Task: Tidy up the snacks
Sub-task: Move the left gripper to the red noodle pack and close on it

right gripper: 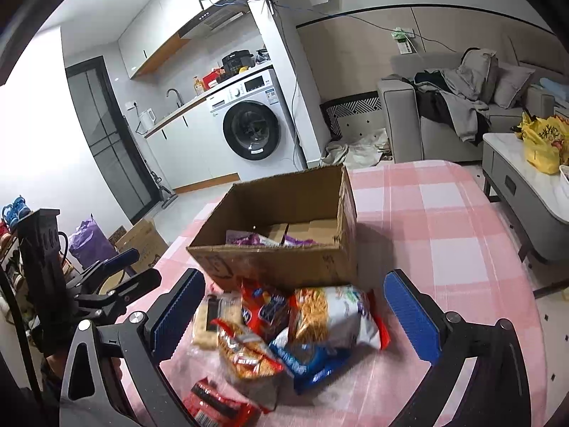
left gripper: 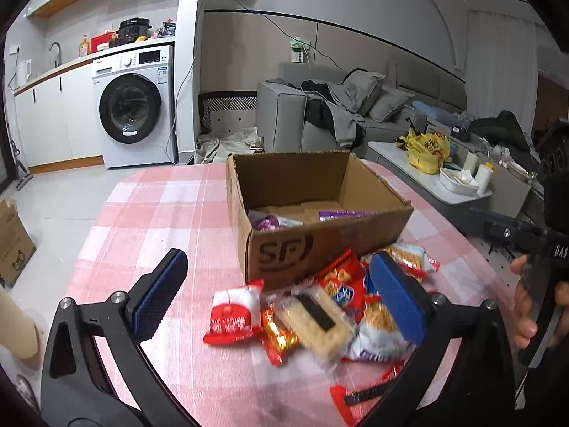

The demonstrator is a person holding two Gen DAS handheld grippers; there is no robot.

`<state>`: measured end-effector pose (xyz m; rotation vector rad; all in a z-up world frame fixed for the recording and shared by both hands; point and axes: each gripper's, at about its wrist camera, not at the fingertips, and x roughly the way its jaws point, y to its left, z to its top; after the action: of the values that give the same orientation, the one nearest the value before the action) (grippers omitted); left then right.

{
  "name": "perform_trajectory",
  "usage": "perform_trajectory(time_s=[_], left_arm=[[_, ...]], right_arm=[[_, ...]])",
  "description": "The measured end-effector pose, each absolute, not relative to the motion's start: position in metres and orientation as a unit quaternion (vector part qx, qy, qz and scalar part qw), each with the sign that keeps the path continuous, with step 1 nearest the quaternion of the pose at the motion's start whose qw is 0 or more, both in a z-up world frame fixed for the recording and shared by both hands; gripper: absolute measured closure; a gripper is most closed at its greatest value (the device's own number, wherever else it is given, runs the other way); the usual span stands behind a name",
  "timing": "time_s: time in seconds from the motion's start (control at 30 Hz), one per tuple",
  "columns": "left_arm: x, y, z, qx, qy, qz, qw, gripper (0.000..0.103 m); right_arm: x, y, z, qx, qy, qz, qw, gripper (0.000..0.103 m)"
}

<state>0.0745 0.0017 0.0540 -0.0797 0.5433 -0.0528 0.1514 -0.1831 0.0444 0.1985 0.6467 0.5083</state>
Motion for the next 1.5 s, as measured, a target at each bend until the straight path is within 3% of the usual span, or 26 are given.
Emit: perform_trajectory(time_s=[1.0, 1.5], left_arm=[[-0.008, -0.018, 0.011, -0.036, 0.327, -0.040, 0.944, 0.001], [-0.009, -0.053, -0.011, -0.009, 0.367, -0.076, 0.927, 0.001]], right_arm=[[0.086, -0.168, -0.003, 0.035, 0.379, 0.233, 0.895, 0.000], [0.078, -0.172, -0.020, 0.031, 0.400, 0.229, 0.887, 0.000]])
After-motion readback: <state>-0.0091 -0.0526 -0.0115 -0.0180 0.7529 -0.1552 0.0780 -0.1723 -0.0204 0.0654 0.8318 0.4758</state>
